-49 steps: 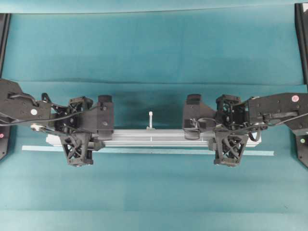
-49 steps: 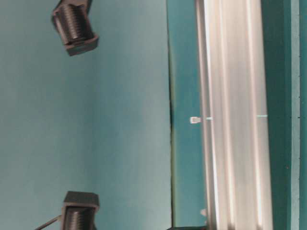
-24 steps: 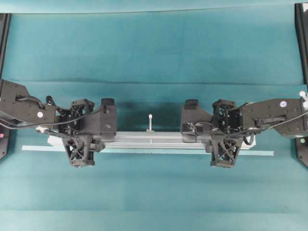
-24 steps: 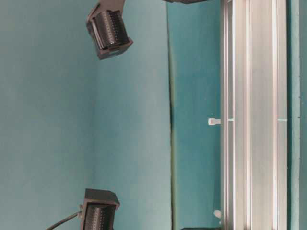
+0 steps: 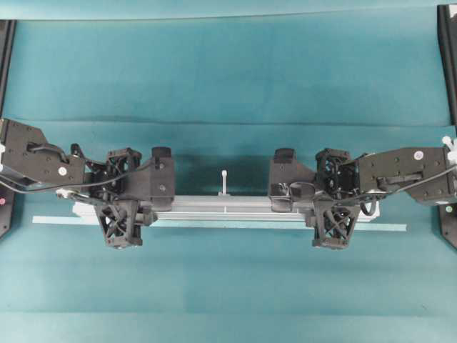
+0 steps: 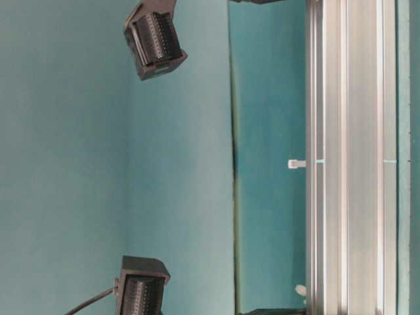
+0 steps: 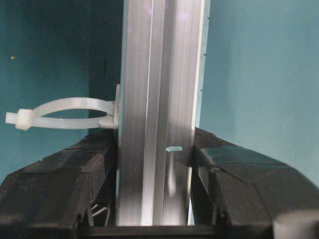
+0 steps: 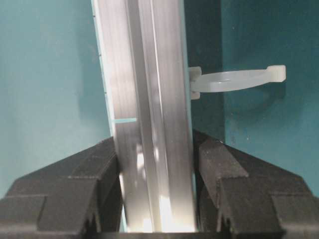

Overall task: Lift the large metal rail with both hands.
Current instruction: 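Open both grippers to release the rail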

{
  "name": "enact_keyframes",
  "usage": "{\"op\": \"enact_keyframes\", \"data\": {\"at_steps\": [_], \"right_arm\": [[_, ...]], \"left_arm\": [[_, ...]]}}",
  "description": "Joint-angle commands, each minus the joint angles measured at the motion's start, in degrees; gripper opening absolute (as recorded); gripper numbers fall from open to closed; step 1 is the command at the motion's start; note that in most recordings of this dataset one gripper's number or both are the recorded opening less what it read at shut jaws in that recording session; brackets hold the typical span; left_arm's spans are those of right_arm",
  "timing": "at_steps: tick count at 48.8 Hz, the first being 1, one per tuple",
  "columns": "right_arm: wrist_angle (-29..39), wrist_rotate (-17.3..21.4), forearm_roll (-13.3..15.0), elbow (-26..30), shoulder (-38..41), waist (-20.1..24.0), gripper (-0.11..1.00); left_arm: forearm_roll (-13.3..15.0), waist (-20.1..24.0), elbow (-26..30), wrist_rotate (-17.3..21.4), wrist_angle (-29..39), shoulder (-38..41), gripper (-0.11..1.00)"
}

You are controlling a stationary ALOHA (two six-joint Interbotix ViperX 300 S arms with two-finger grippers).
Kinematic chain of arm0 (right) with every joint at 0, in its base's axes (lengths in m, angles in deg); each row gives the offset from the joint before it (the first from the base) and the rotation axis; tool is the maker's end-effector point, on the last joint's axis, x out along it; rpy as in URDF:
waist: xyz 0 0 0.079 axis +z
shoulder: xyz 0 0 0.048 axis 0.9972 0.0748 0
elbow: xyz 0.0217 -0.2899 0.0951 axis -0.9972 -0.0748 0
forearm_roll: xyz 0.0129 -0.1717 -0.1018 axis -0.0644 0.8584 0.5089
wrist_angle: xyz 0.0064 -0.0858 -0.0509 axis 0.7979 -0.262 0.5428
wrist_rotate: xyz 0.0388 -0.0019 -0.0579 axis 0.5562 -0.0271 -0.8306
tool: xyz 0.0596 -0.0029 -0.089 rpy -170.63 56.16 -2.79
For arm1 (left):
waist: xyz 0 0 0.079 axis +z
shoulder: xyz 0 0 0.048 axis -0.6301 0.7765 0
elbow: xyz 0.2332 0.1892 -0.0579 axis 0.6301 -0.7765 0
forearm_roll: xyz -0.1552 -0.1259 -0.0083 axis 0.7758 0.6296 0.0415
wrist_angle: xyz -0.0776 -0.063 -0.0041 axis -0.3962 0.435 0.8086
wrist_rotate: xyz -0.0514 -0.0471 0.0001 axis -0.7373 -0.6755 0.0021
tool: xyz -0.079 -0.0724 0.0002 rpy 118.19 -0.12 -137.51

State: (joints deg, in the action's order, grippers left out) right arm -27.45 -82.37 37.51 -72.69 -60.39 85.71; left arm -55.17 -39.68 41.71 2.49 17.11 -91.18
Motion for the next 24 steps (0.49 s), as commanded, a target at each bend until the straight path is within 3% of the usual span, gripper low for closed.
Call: {"op": "enact_keyframes", "data": {"at_steps": [1,24], "right_arm": [[-0.7,0.18,-0.18,0.09,0.18,-0.35,0.39],[-1.58,2.29,-0.97,-0.44,-0.09,-0.35,0.39]], "left_arm": [[-0.09,0.09,0.0,0.35,-0.97,0.0,0.38],[-0.09,0.35,-1.49,-0.09,-2.2,0.09,0.38]]}}
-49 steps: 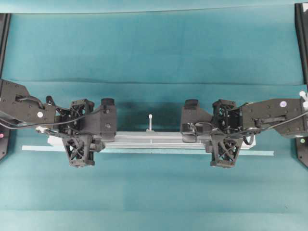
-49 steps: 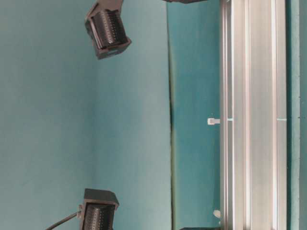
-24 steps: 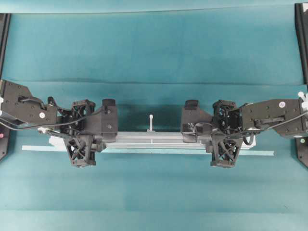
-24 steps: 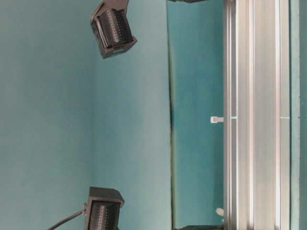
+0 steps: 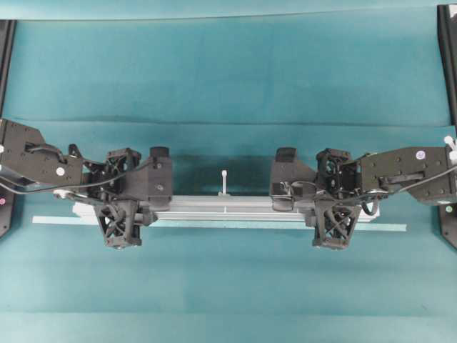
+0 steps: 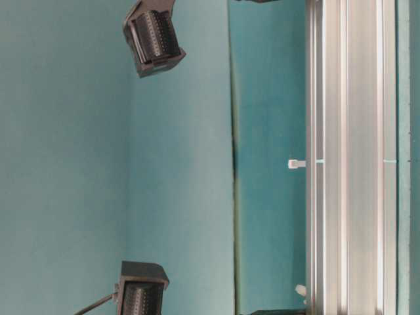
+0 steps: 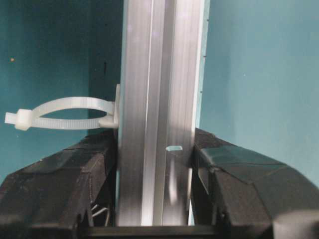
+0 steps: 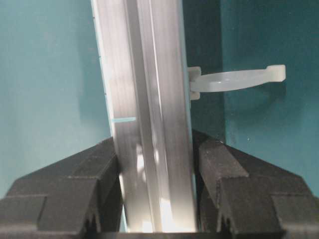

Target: Lift the large metal rail with both hands.

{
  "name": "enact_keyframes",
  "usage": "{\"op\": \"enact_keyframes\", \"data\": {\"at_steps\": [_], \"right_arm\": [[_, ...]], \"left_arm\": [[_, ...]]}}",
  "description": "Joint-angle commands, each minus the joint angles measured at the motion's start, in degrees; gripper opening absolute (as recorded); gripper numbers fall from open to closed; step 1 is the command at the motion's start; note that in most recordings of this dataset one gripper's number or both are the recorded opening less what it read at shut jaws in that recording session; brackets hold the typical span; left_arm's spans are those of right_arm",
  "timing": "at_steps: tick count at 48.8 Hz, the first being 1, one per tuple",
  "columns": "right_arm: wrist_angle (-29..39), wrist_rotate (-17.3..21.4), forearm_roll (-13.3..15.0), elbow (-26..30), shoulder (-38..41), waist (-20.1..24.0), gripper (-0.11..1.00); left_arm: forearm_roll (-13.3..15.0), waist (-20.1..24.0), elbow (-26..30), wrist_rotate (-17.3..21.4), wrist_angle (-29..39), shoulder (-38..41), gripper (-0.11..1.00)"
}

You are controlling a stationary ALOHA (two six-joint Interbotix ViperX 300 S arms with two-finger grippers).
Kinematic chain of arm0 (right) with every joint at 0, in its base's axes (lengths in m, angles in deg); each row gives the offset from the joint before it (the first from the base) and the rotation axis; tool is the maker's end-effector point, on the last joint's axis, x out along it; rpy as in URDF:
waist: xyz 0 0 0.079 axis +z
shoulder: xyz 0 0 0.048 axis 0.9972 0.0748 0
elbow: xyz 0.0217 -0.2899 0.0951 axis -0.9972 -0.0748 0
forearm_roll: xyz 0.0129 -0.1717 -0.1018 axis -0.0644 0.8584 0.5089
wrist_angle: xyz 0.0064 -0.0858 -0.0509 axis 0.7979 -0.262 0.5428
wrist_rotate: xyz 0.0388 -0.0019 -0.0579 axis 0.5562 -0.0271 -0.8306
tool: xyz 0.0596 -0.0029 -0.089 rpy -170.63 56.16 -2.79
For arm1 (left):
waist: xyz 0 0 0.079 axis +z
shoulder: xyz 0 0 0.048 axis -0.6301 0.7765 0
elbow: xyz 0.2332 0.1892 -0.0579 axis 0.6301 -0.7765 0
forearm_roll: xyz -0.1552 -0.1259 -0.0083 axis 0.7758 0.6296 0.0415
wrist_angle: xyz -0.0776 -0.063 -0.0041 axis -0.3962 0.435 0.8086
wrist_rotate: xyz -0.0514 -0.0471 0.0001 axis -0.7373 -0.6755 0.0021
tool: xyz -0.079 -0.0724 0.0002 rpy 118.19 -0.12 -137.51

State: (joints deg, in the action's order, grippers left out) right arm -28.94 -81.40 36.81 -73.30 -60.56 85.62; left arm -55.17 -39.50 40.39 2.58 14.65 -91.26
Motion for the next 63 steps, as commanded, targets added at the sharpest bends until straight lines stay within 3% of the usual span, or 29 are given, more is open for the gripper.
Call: {"op": "enact_keyframes", "data": {"at_steps": [1,17,25,30,34,37,47,63], "right_arm": [[-0.09,1.41,-0.26,0.18,0.18,-0.26,0.39],[0.09,1.76,-0.79,0.18,0.09,-0.26,0.4],[0.7,1.93,-0.79,0.18,0.09,-0.26,0.81],[1.05,1.93,-0.62,0.35,0.0,-0.26,0.96],[1.41,1.93,-0.53,0.7,-0.18,-0.26,0.96],[1.67,1.93,-0.53,0.97,-0.62,-0.26,0.96],[3.43,2.02,0.26,1.76,-4.83,-0.35,0.96],[4.04,1.93,0.53,1.14,-18.19,-1.05,0.96]], "left_arm": [[-0.09,0.18,-0.18,-0.18,0.26,0.18,0.38],[-0.09,0.09,-0.44,-1.85,0.09,0.09,0.38],[-0.09,0.09,-0.44,-2.29,0.35,0.0,0.42],[-0.09,-0.09,-0.44,-2.37,0.53,-0.09,0.74],[-0.09,-0.18,-0.35,-1.93,0.7,0.0,0.92],[-0.09,-0.26,0.0,-1.67,0.97,-0.44,0.99],[0.0,-0.35,0.09,-1.67,4.75,-6.24,0.98],[-0.09,-0.62,-0.7,-2.46,9.84,-23.12,0.98]]}}
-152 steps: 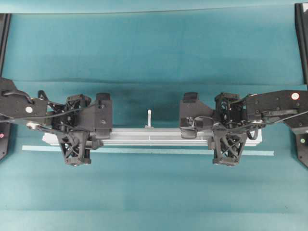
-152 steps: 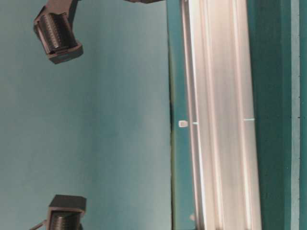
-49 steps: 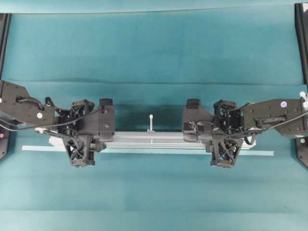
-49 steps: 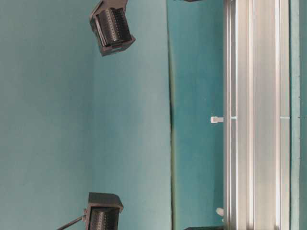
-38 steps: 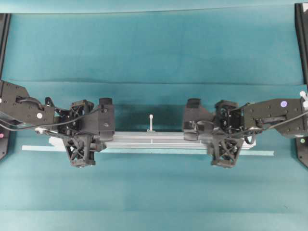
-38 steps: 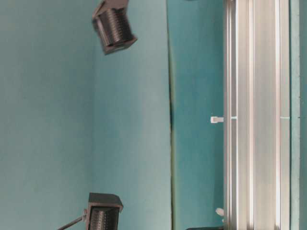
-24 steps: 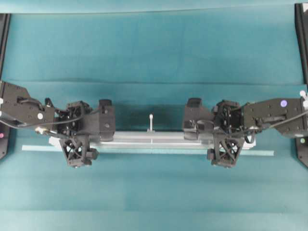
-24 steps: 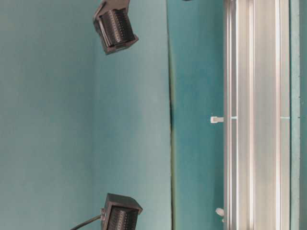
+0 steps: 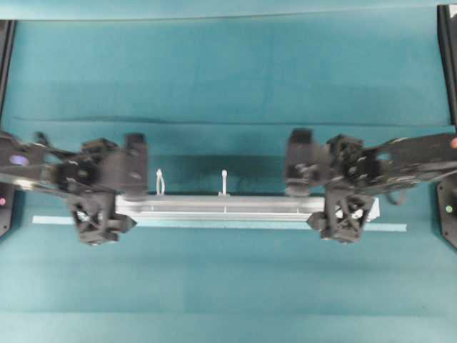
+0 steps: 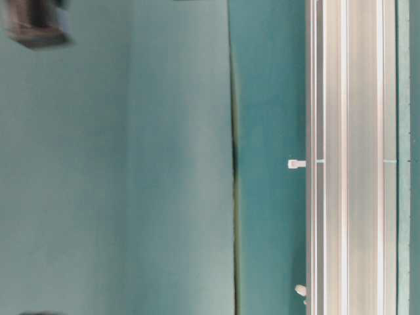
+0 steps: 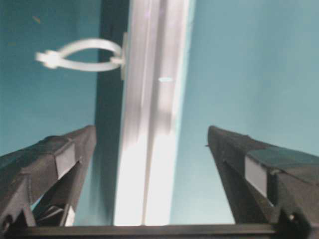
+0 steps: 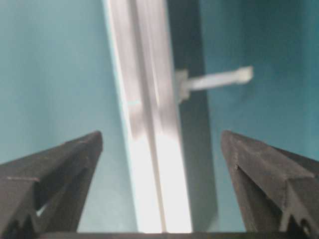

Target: Lift the large metal rail with both hands.

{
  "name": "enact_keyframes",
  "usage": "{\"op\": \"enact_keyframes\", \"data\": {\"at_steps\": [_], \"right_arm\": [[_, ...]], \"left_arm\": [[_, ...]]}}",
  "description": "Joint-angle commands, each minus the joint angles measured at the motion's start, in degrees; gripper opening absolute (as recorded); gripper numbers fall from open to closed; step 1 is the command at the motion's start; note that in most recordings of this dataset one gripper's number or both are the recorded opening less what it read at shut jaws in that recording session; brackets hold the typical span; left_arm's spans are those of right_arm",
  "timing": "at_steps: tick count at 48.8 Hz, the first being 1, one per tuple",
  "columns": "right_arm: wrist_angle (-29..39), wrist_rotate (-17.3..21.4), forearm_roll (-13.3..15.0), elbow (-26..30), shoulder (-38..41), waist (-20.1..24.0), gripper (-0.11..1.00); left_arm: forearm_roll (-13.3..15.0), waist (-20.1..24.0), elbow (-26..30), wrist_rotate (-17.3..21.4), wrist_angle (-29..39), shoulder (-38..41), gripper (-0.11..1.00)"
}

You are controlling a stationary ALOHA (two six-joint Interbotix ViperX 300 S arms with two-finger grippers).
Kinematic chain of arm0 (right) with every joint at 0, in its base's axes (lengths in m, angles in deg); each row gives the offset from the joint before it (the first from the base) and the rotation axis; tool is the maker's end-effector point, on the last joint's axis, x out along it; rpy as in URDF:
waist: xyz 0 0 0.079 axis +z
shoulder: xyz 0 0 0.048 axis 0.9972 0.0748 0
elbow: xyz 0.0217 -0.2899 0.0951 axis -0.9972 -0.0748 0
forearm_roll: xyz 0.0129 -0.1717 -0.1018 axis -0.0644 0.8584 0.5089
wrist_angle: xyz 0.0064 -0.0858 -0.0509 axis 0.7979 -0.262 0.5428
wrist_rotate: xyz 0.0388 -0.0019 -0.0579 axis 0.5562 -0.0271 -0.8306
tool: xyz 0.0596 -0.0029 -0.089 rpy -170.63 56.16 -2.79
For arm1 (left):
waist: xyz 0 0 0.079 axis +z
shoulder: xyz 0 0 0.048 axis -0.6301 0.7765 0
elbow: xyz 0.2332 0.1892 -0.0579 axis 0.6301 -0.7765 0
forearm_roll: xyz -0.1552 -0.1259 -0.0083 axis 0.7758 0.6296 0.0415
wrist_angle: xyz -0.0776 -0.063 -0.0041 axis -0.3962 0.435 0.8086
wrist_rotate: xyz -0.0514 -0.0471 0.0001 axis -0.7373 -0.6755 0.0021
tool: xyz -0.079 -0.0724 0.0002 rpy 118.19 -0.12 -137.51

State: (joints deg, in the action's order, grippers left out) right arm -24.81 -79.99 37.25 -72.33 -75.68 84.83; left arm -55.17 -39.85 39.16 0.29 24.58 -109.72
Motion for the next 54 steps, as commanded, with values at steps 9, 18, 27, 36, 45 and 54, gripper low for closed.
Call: {"op": "enact_keyframes", "data": {"at_steps": [9,18,27,36,45,54], "right_arm": [[-1.05,0.53,0.09,-1.49,-10.28,-0.79,0.96],[-3.96,0.35,0.09,-2.72,-14.94,-0.79,0.96],[-10.81,0.09,0.79,-5.45,-20.3,-0.79,0.96],[-17.49,0.26,0.79,-7.73,-26.37,-0.79,0.96],[-20.13,0.26,0.79,-9.23,-33.31,-0.79,0.96],[-20.3,0.35,0.79,-10.28,-39.46,-0.79,0.96]], "left_arm": [[-0.09,-0.26,0.0,-0.09,-0.35,-11.25,0.98],[-0.09,-0.53,-0.35,0.26,-0.53,-15.47,0.98],[-0.09,-0.97,-0.7,-0.18,-2.81,-19.69,0.98],[-0.09,-1.58,-0.79,-0.35,-4.39,-22.94,0.98],[-0.09,-1.58,-1.23,-0.35,-6.59,-26.28,0.98],[-0.09,-1.58,-1.58,-0.26,-11.34,-30.5,0.97]]}}
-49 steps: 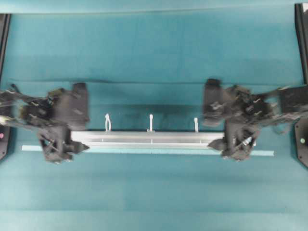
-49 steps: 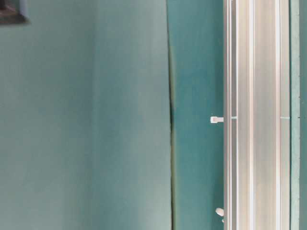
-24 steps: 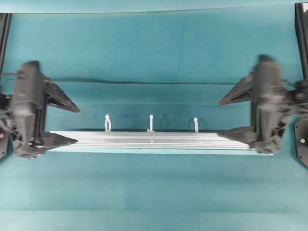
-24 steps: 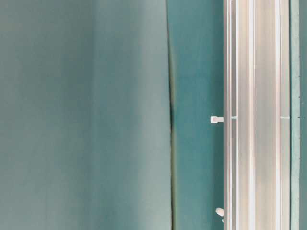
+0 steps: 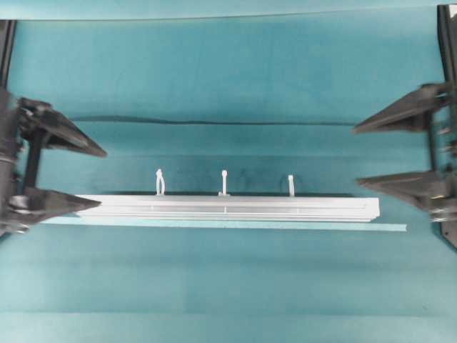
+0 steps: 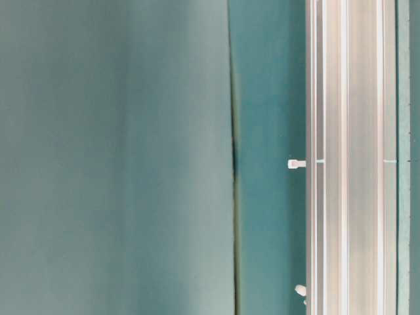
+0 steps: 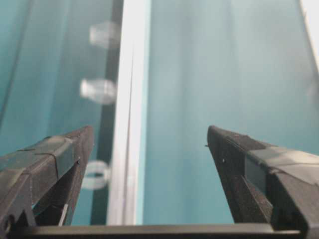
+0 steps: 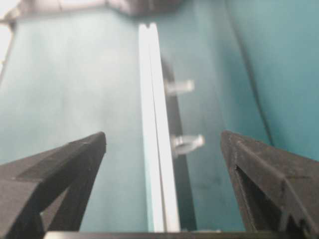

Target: Lift the large metal rail with both hands.

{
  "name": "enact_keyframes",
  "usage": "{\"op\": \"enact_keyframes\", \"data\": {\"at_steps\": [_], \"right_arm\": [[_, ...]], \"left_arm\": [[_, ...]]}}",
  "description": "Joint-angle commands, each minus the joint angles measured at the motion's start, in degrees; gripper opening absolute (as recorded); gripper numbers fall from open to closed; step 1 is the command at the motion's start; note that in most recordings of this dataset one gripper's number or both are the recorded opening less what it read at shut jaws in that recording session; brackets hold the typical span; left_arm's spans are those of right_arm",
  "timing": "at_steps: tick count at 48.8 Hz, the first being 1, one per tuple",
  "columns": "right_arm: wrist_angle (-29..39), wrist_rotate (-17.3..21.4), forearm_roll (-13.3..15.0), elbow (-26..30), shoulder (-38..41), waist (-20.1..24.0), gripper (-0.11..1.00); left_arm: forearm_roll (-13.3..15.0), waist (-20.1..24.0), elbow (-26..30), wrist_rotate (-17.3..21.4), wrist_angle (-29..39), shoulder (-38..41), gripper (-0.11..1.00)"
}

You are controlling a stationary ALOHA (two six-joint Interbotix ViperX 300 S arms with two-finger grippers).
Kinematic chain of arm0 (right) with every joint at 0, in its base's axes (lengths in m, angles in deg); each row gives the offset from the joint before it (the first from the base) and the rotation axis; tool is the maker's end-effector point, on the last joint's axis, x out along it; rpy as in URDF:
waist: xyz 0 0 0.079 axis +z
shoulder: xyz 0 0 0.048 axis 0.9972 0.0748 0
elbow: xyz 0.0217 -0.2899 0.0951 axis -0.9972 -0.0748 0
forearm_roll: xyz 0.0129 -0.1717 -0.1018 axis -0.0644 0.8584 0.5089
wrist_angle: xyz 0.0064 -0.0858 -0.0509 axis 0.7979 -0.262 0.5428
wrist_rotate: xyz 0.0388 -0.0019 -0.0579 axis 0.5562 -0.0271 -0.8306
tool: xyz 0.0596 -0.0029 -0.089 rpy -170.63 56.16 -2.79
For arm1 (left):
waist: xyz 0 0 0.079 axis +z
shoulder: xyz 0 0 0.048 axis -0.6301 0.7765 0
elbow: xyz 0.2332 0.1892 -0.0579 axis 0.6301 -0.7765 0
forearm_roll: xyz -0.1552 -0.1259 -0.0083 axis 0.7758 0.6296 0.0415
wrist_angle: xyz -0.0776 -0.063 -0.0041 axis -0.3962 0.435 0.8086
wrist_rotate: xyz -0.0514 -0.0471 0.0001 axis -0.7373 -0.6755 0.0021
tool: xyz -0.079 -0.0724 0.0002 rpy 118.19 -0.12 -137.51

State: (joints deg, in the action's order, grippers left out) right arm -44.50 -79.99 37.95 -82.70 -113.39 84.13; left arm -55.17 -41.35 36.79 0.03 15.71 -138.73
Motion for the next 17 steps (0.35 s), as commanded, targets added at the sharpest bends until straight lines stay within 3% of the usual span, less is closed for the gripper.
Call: {"op": "enact_keyframes", "data": {"at_steps": [1,17], "right_arm": [[-0.62,0.35,0.09,-0.18,-2.37,-0.18,0.96],[-0.62,0.44,0.09,-2.99,-8.53,-0.97,0.95]], "left_arm": [[-0.09,-0.09,0.7,0.0,-3.16,-2.02,0.97],[-0.09,-0.09,0.44,0.09,-7.29,-9.76,0.96]]}}
